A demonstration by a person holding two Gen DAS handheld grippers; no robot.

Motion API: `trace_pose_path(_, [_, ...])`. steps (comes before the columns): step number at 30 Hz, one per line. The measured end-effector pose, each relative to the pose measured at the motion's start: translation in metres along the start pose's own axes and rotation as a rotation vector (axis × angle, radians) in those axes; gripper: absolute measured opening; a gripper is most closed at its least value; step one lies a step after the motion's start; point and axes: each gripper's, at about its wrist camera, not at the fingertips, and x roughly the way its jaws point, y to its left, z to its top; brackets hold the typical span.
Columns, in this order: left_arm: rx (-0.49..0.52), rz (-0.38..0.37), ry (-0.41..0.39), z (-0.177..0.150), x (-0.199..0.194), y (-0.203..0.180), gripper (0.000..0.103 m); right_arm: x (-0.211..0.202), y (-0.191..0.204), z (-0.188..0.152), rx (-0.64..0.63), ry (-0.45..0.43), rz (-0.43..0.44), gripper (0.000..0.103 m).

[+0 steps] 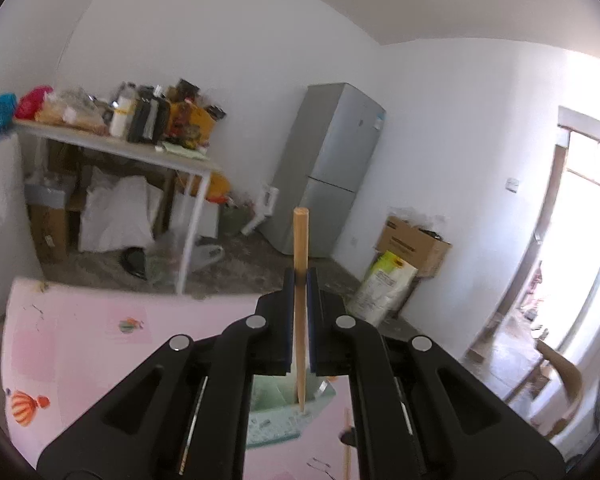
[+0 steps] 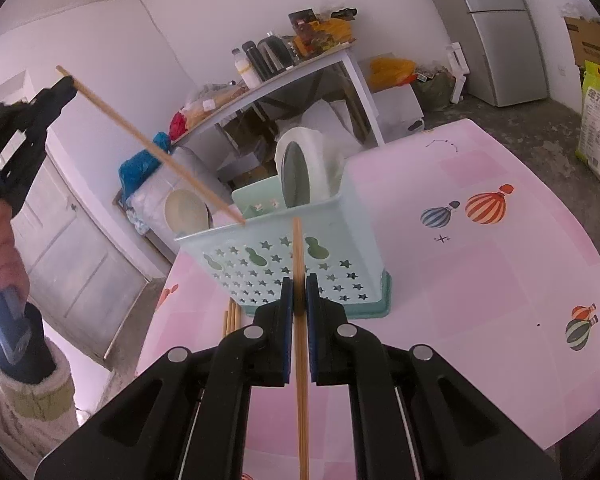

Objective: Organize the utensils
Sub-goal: 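Lift both held chopsticks upright above the green holder with both grippers, then lower the chopstick into the holder and open the left gripper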

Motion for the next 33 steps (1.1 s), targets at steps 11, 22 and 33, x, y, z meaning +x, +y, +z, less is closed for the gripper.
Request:
trace_pose_path(11, [0.042,0.179,-0.03,-0.013,0.042,0.001,0.004,-0.003,-0.01,0.003,0.021,-0.016,0.027,0.007])
trace_pose_path(22, [0.039,0.223,0.089,-0.06,0.066,0.02,0.017,-0.008,-0.013,0.004,0.025,-0.035,0.025,0.007])
trace_pose_path(33, [0.026,0.249,0.063,-0.075,0.019,0.028,0.062,-0.048,0.004,0.035,-0.02,-0.151,0.033,0.007])
